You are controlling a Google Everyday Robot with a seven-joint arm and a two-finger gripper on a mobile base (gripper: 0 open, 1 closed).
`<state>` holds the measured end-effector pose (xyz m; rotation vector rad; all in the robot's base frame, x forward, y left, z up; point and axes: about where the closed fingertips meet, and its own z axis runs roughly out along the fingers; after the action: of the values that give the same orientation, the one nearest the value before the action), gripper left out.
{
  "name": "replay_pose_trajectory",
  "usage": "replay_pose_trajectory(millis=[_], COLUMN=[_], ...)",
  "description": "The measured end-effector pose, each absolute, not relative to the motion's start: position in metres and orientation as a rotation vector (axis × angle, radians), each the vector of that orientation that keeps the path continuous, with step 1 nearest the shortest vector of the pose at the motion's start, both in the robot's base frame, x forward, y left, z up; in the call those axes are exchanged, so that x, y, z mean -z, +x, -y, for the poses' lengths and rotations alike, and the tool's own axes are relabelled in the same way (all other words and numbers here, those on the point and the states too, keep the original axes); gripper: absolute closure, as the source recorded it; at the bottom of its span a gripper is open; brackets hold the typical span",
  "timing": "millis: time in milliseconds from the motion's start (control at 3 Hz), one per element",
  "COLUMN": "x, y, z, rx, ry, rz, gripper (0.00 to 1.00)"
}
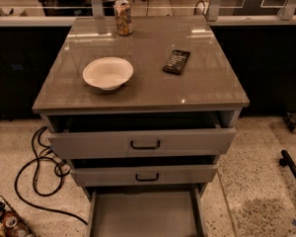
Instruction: Close bottom drawer
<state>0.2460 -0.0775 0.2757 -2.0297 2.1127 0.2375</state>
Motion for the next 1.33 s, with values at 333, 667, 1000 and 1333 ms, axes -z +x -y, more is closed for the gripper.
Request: replay_pose_trajectory(millis=[333, 667, 1000, 1333], x=[-0.254, -0.201, -0.159, -0.133], y=[0.244, 0.244, 0.241, 0.244], z=[0.066, 0.041, 0.019, 0.017], rx=[-0.267, -0.314, -0.334, -0.31], ry=[-2.038, -2.063, -2.086, -2.102], rz=[-2.11, -2.105, -2.115, -2.136], gripper=[1.0, 1.0, 1.0, 1.0])
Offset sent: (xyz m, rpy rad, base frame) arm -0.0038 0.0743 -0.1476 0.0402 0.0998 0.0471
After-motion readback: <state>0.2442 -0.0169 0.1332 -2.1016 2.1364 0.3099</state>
